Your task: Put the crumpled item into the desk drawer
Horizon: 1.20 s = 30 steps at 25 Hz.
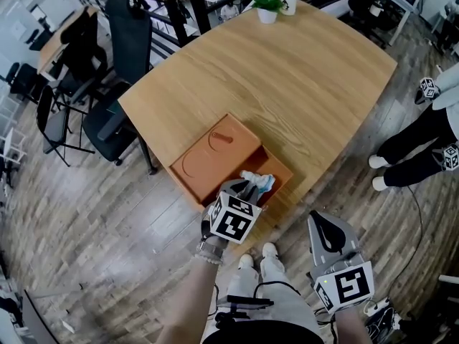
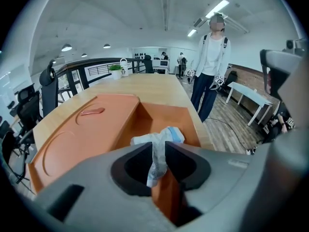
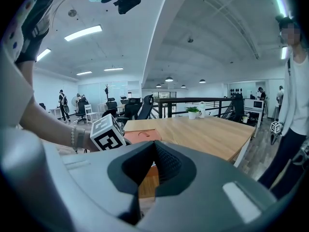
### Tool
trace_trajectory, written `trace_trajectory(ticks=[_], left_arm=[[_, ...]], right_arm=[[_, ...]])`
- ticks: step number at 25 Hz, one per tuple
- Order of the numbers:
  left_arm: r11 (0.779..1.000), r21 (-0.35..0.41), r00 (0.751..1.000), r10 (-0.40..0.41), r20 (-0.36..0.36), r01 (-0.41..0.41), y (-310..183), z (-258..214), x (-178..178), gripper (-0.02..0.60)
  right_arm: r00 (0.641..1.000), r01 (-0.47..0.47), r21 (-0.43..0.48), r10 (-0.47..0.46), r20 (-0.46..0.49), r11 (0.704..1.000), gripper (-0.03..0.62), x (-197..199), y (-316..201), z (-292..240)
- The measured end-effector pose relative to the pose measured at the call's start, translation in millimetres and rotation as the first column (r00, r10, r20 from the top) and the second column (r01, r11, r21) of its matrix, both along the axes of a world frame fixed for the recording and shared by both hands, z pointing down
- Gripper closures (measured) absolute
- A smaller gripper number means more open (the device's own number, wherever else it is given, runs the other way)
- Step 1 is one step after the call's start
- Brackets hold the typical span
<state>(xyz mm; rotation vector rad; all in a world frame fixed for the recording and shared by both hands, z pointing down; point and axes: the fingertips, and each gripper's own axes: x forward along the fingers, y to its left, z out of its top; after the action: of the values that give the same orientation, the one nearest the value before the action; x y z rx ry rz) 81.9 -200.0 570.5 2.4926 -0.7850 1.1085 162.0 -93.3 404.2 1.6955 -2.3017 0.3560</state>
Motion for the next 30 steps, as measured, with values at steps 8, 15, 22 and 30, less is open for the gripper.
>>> trace_trajectory(ticks=[8, 15, 22, 30], left_arm=[[0.995, 0.098, 0.996, -0.001, -0.092, 0.01, 5.3, -34.7, -3.9, 0.584], [0.982, 0.179, 0.985, -0.035, -0.168, 0.065, 10.5, -80.2, -23.5, 0.583], [0.939, 0.312, 0.967, -0.067, -0.245, 0.144, 16.7, -148.7, -50.7, 0.583], [0.89, 0.401, 0.946, -0.09, -0.313, 0.218, 30.1, -212.3, -77.8, 0.582]], right_arm=[[1.0, 0.011, 0.011, -0.011, -0.004, 1.0, 0.591, 0.4, -1.9, -6.8], [0.999, 0.045, 0.031, -0.045, -0.004, 0.998, 0.591, -13.3, -9.4, -17.3], [0.995, 0.105, 0.068, -0.105, -0.003, 0.992, 0.591, -33.8, -18.7, -37.8], [0.986, 0.169, 0.129, -0.169, -0.011, 0.977, 0.591, -50.5, -28.1, -63.2]])
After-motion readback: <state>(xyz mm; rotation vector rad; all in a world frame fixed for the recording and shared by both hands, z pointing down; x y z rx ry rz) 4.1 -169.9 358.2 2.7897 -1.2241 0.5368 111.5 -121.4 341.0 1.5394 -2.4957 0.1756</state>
